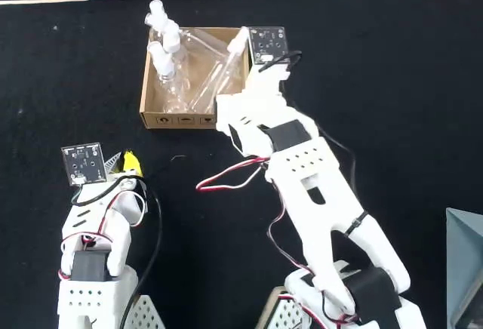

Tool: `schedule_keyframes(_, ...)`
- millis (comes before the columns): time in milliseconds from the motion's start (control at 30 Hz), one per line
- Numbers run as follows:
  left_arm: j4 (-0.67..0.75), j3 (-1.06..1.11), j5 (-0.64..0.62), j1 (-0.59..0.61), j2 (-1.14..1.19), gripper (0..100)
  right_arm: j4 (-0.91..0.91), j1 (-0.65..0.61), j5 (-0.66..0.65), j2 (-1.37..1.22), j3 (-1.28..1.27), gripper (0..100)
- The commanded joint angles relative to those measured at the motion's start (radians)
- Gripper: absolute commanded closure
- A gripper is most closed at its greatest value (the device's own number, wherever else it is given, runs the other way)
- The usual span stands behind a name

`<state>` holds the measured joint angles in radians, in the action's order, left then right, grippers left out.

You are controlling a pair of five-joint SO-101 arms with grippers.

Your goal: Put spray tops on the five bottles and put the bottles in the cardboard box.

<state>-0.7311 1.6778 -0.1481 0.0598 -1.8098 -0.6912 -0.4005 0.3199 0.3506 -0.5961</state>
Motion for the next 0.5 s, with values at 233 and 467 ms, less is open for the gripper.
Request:
schedule_keyframes(233, -0.005, 0.022, 0.006, 0.010, -0.011, 97, -0.014, -0.029, 0.009, 0.054, 0.090, 79.0)
schedule_keyframes(467, -0.005, 0.022, 0.006, 0.010, -0.011, 97, -0.187, -0.029, 0.080, -0.084, 0.291, 79.0)
